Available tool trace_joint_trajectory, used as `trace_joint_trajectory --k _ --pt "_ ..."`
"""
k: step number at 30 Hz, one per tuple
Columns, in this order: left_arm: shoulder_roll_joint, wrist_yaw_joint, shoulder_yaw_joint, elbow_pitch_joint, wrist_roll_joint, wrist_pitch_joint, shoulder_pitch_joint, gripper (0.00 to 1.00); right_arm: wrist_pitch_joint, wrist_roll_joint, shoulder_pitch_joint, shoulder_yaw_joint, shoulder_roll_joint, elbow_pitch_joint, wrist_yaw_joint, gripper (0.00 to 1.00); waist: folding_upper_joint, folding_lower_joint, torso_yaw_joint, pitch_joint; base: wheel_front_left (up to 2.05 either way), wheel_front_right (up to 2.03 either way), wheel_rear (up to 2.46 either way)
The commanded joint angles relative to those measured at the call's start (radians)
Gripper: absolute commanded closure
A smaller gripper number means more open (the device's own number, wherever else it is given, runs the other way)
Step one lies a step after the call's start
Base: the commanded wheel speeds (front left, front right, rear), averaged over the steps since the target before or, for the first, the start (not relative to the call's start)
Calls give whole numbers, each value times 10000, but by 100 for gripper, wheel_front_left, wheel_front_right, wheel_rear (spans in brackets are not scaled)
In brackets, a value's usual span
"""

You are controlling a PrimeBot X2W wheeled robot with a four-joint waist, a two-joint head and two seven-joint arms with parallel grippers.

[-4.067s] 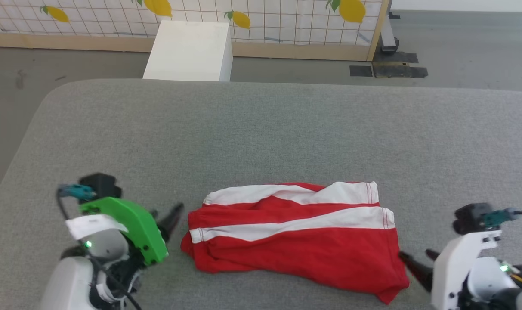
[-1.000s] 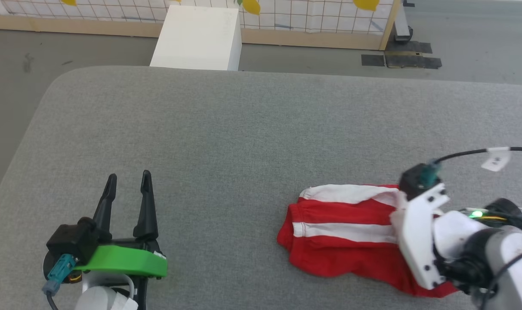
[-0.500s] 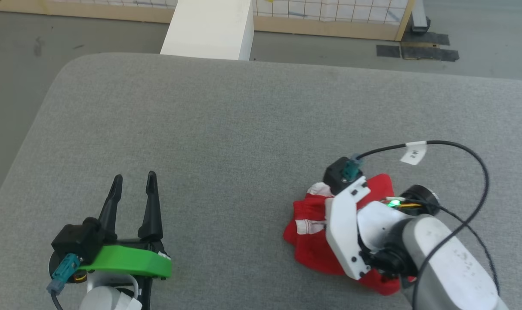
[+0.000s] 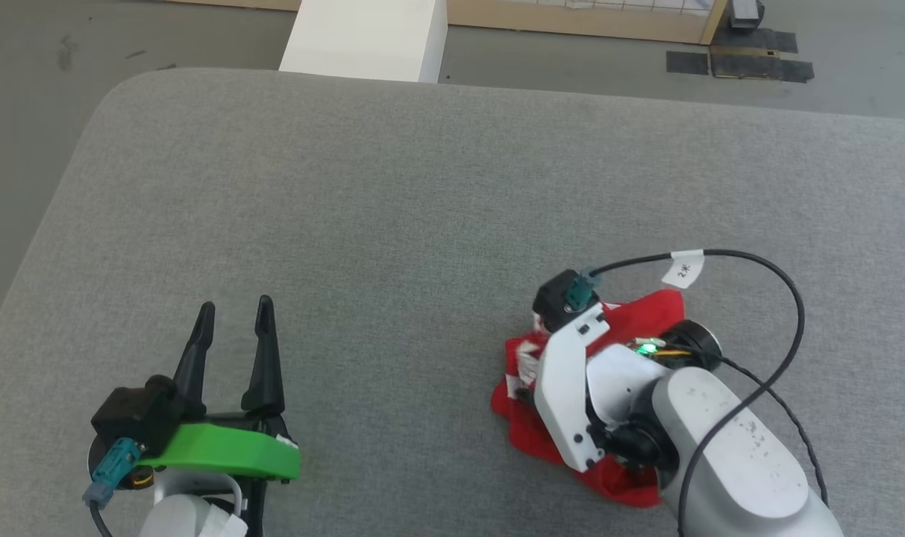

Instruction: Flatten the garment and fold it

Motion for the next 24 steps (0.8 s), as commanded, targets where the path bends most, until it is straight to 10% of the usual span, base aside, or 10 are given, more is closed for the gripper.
trace_joint_trajectory --k 1,13,24 --pt "-46 -70 -30 22 -54 -45 -177 0 -124 109 -261 70 82 -33 -15 0 0 0 -56 -40 0 0 0" --pt "45 -70 -24 207 17 -45 -33 0 -902 1369 -648 530 -17 -1967 -15 0 0 0 -607 -797 0 0 0" --pt "203 16 12 320 253 -45 -44 0 -4523 1456 -208 -1529 -409 -3681 -15 0 0 0 -1326 -1506 0 0 0"
